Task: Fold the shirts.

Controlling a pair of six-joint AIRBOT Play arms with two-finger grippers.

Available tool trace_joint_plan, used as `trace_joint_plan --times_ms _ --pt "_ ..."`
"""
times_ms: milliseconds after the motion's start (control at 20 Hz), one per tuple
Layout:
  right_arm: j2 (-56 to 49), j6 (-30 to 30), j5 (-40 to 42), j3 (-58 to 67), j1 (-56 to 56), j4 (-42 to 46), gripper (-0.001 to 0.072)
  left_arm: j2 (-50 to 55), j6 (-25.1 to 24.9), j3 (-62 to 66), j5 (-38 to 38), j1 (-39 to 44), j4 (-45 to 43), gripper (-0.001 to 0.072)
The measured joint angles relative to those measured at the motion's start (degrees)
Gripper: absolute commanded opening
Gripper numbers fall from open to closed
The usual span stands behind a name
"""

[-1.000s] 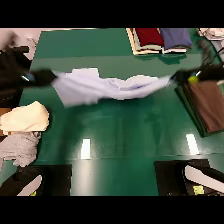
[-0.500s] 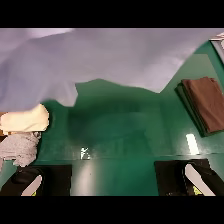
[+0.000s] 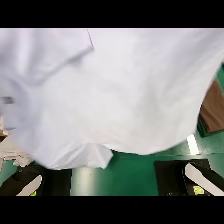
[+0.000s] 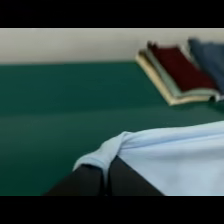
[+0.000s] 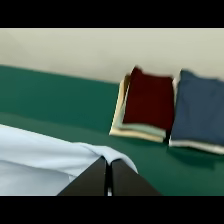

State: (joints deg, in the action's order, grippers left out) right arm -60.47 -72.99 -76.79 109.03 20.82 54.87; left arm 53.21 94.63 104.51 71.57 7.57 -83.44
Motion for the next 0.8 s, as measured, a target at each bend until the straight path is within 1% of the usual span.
trace_joint_plan --times_ms 150,250,400,500,650,800 --pt "-6.7 -1.2 -0.9 -7.9 -5.2 4.6 0.0015 8.4 0.0 -9.8 -0.6 0.0 -0.7 0.0022" --pt "-12.4 -1.8 -0.7 -13.6 -8.6 8.3 0.0015 14.6 -0.1 -15.4 -4.0 0.0 -0.7 0.0022" --pt "-21.0 -2.3 1.9 -17.9 -12.3 10.2 0.0015 24.0 -0.2 -19.0 -9.4 0.0 -0.5 0.0022" --pt "-26.8 -2.4 4.0 -16.7 -13.3 10.7 0.0015 28.6 -0.2 -19.1 -12.7 -0.1 0.0 0.0022" --pt "-33.4 -2.5 4.5 -11.1 -13.7 10.7 0.0015 32.1 -1.0 -18.2 -15.8 -0.1 0.6 0.0022" --pt "-36.3 -2.5 2.0 -6.9 -13.2 11.8 0.0015 33.5 -3.5 -17.9 -14.3 -0.7 1.2 0.0022"
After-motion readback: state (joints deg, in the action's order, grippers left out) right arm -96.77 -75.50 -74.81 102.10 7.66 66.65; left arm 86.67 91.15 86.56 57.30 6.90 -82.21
